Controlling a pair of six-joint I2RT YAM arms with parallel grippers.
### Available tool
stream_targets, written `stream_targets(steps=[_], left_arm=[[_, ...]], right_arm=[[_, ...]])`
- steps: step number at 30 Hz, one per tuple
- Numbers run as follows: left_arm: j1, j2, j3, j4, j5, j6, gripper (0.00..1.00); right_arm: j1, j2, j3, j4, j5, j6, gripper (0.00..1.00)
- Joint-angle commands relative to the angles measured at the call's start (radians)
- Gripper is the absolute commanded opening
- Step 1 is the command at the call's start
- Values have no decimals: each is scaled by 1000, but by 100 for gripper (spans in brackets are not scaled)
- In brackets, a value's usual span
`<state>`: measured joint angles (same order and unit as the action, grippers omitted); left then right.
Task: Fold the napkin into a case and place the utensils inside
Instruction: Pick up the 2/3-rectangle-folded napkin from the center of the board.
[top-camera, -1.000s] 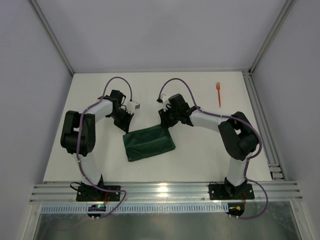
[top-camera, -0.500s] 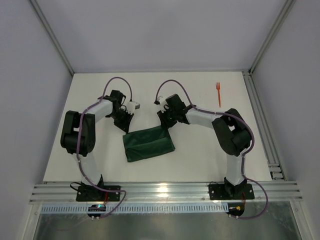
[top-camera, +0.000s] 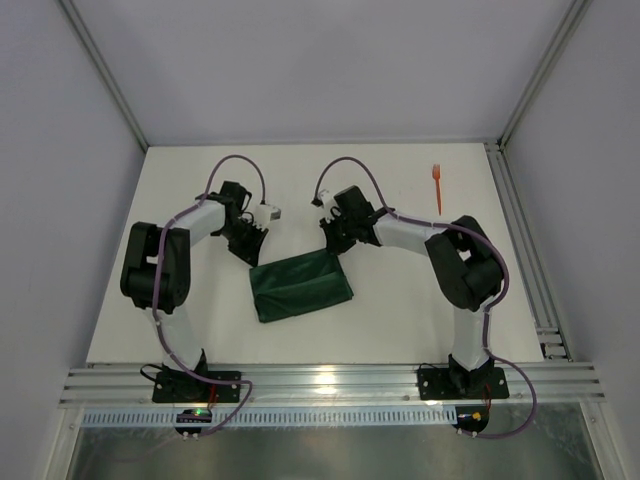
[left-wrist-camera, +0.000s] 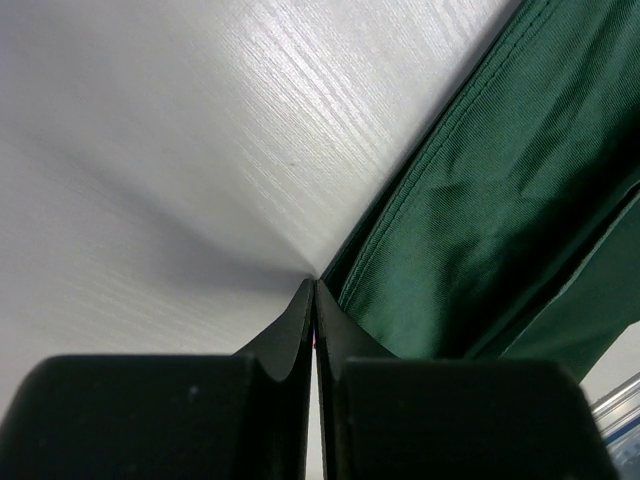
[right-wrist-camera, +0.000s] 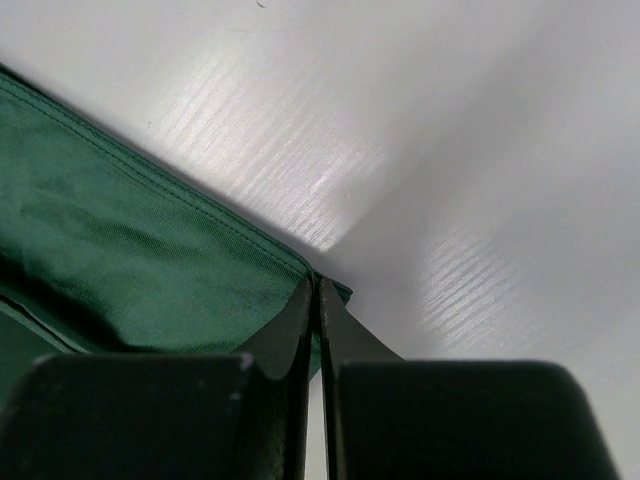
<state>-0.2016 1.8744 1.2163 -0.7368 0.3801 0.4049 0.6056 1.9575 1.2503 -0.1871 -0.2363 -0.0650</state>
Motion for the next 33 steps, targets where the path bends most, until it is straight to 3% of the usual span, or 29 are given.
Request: stream_targets(steps=[1, 8, 10, 11, 12, 14, 20, 22, 23, 24, 31, 33], left_arm=[[1, -30, -27, -9, 13, 26, 0], [4, -44, -24, 10, -1, 9, 0], [17, -66, -14, 16, 3, -14, 10], [21, -70, -9, 14, 8, -20, 23], [24, -80, -6, 16, 9, -32, 28], [27, -104, -6, 16, 20, -38, 34], [24, -133, -12, 2, 80, -52, 45], [8, -126, -17, -4, 69, -46, 47], [1, -115, -21, -4, 63, -43, 54], [-18, -109, -30, -3, 48, -40, 55], [-87, -60, -70, 45, -66, -49, 56], [-97, -32, -67, 37, -72, -55, 55]], right_arm=[[-7, -43, -6, 37, -20, 17, 4], [-23, -45, -28, 45, -46, 30, 6], [-23, -42, -25, 43, -47, 27, 12], [-21, -46, -25, 41, -46, 27, 16], [-21, -48, -23, 40, -46, 24, 20], [-21, -58, -17, 26, -29, 14, 33], [-21, -158, -23, 29, 21, 10, 47], [-21, -204, -35, 37, 34, 19, 48], [-18, -219, -57, 43, 49, 33, 48], [-17, -236, -69, 47, 58, 39, 48], [72, -357, -233, 104, 58, 120, 45], [115, -391, -287, 130, 22, 164, 39]])
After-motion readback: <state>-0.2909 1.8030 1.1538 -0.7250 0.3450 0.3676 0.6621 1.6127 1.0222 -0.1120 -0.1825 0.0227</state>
